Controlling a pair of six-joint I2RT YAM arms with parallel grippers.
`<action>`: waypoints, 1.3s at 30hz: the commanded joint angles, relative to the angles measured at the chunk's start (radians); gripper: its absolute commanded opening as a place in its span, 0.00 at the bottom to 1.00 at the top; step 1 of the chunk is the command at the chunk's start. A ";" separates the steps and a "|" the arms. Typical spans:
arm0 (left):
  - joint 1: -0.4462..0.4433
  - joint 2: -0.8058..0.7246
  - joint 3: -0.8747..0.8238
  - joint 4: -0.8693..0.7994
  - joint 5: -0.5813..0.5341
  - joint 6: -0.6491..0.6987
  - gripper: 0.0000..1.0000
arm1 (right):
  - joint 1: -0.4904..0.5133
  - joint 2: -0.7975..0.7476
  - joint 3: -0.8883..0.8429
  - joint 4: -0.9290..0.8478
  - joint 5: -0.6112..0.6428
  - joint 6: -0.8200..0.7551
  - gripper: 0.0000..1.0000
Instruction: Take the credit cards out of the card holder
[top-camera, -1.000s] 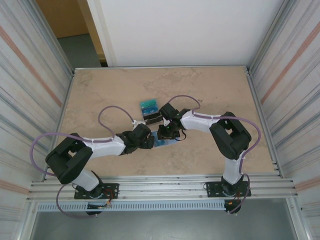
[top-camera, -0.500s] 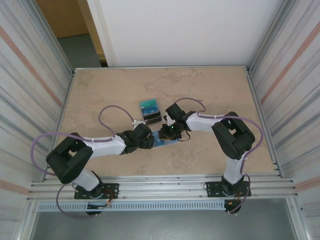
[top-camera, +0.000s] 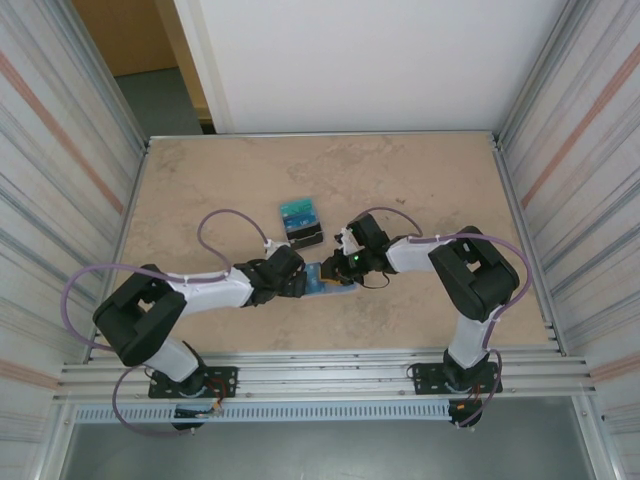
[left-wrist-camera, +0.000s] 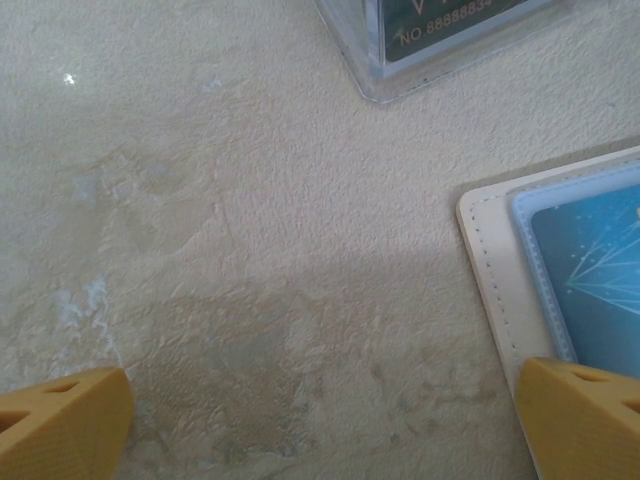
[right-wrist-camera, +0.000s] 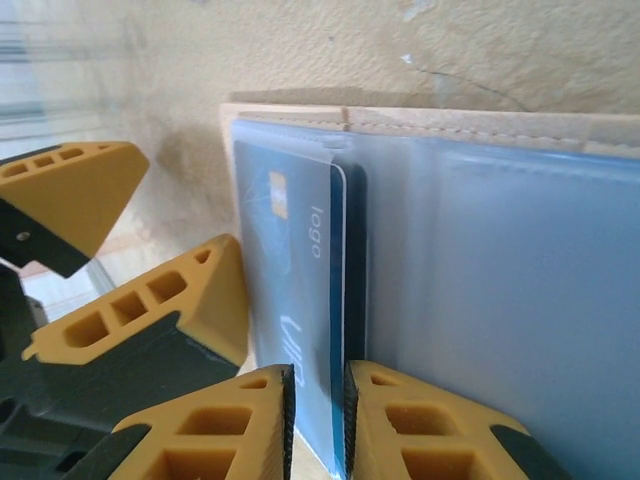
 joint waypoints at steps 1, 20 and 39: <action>-0.003 0.026 0.013 -0.080 -0.034 -0.006 0.99 | -0.008 -0.036 -0.016 0.075 -0.058 0.033 0.20; -0.007 0.045 0.031 -0.110 -0.047 -0.006 0.99 | -0.052 -0.034 -0.086 0.224 -0.114 0.097 0.16; -0.006 0.054 0.035 -0.115 -0.051 -0.009 0.99 | -0.085 -0.023 -0.131 0.329 -0.153 0.151 0.16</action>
